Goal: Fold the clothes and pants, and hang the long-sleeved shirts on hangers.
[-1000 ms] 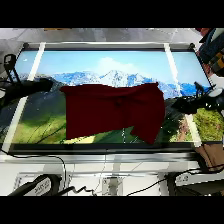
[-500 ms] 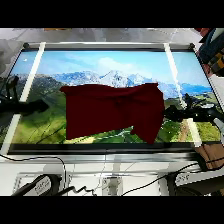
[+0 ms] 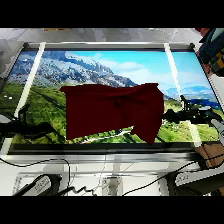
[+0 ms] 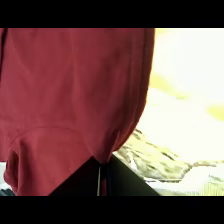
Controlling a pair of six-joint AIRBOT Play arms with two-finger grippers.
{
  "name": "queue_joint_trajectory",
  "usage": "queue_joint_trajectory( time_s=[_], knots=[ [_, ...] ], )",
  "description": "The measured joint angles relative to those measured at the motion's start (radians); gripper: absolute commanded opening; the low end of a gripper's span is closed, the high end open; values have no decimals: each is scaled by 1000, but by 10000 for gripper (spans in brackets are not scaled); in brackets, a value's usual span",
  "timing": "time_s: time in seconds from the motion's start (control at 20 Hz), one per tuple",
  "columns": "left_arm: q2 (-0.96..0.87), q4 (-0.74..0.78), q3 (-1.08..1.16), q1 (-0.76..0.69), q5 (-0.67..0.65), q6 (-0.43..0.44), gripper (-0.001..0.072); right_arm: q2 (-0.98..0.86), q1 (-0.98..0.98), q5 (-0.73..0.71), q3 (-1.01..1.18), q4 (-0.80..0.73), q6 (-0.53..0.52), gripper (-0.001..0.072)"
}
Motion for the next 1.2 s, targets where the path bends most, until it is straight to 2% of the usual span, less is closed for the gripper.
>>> queue_joint_trajectory(
  time_s=[0.3,0.4,0.6,0.7,0.75,0.9,1.0,1.2],
  knots=[
    [0,-101,-127,2,16,68,609,2,0,8,0,14,-19,18],
    [0,-167,-176,2,48,103,524,2,0,10,0,17,-21,18],
    [1,-290,-243,-31,105,175,506,2,0,12,0,20,-23,18],
    [0,-313,-257,-67,157,191,343,2,0,13,0,21,-23,18],
    [0,-318,-261,-89,181,199,309,2,0,14,0,22,-23,18],
    [0,-325,-268,-143,224,206,109,6,0,14,0,23,-23,17],
    [-1,-327,-269,-164,243,209,8,20,0,16,1,24,-23,18],
    [0,-333,-229,-179,241,214,10,87,0,20,18,24,-22,17]
  ],
)
